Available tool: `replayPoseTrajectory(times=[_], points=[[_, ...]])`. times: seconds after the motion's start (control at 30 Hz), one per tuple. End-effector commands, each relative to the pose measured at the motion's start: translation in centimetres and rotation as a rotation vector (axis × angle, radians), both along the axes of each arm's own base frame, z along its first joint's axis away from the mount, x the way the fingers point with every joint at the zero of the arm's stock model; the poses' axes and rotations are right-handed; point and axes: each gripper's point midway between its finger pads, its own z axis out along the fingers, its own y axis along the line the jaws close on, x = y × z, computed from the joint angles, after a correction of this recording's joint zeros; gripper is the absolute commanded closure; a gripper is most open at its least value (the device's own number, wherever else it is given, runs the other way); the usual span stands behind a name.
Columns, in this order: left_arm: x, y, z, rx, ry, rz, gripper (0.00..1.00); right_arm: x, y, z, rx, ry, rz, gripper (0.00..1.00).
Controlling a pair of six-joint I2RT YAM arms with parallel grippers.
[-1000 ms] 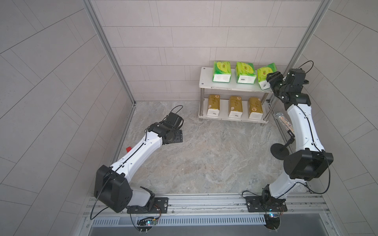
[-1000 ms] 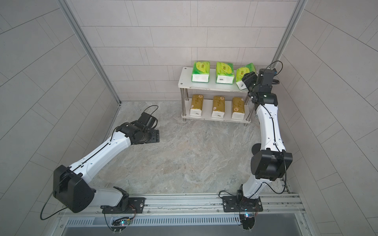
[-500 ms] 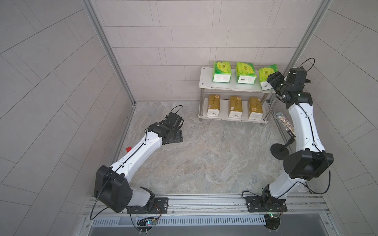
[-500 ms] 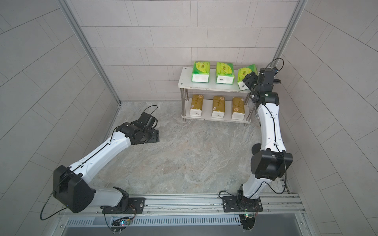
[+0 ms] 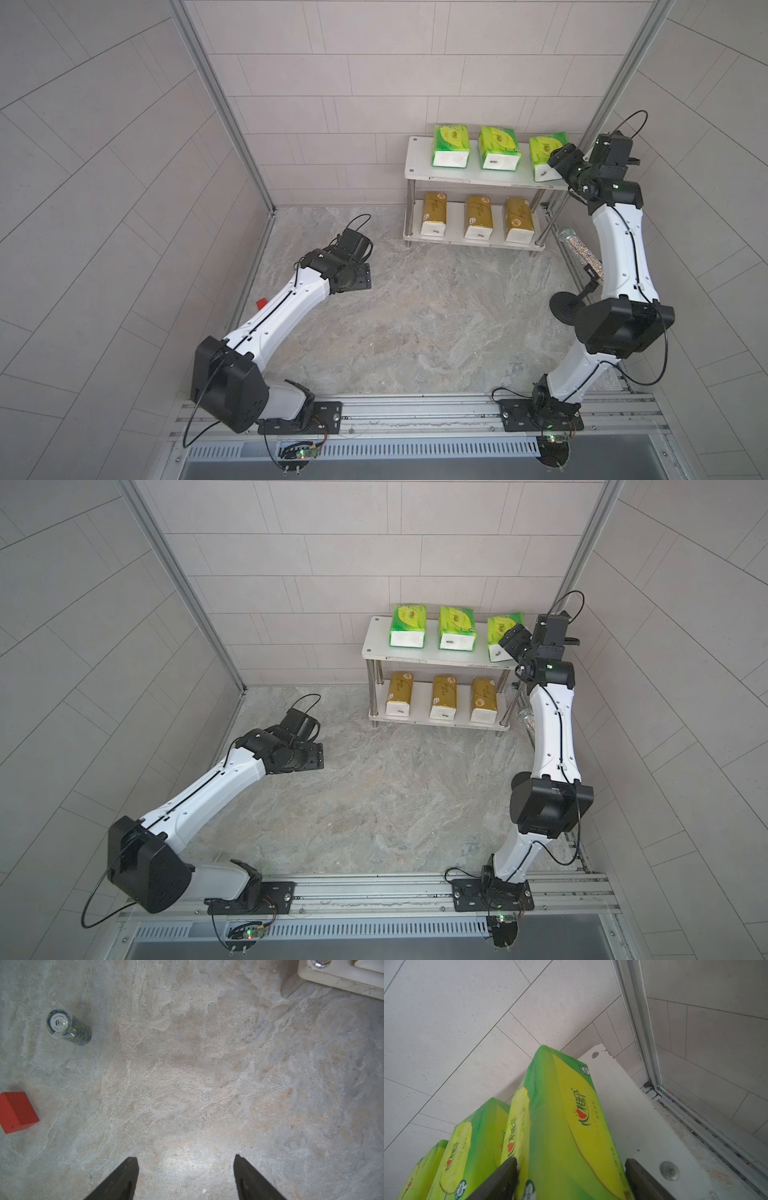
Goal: Place the tissue boxes on the shelf by color
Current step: Place a box of tissues on the shelf.
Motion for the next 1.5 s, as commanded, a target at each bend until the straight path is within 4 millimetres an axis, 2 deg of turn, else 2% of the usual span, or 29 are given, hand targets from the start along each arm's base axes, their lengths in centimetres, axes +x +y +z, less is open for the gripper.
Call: replayPoseTrajectory(times=[0.0, 0.27, 0.57, 0.8, 1.03, 1.47], points=[[0.0, 0.3, 1.3, -0.012, -0.029, 0.014, 0.20, 0.1, -0.2, -1.4, -0.018, 0.065, 0.032, 0.15], [-0.2, 0.4, 1.1, -0.012, -0.024, 0.020, 0.20, 0.4, -0.1, -2.1, -0.042, 0.104, 0.087, 0.14], [0.1, 0.0, 1.0, -0.020, -0.016, 0.016, 0.20, -0.2, -0.6, -2.6, -0.100, 0.152, 0.079, 0.10], [0.0, 0.0, 0.9, -0.023, -0.011, 0.016, 0.20, 0.3, -0.4, -3.0, -0.135, 0.168, 0.127, 0.20], [-0.5, 0.2, 0.4, -0.019, 0.003, 0.015, 0.20, 1.1, -0.8, -3.8, -0.122, 0.163, 0.259, 0.27], [0.1, -0.3, -0.1, -0.021, 0.024, 0.011, 0.20, 1.5, -1.8, -5.8, -0.081, 0.203, 0.311, 0.26]])
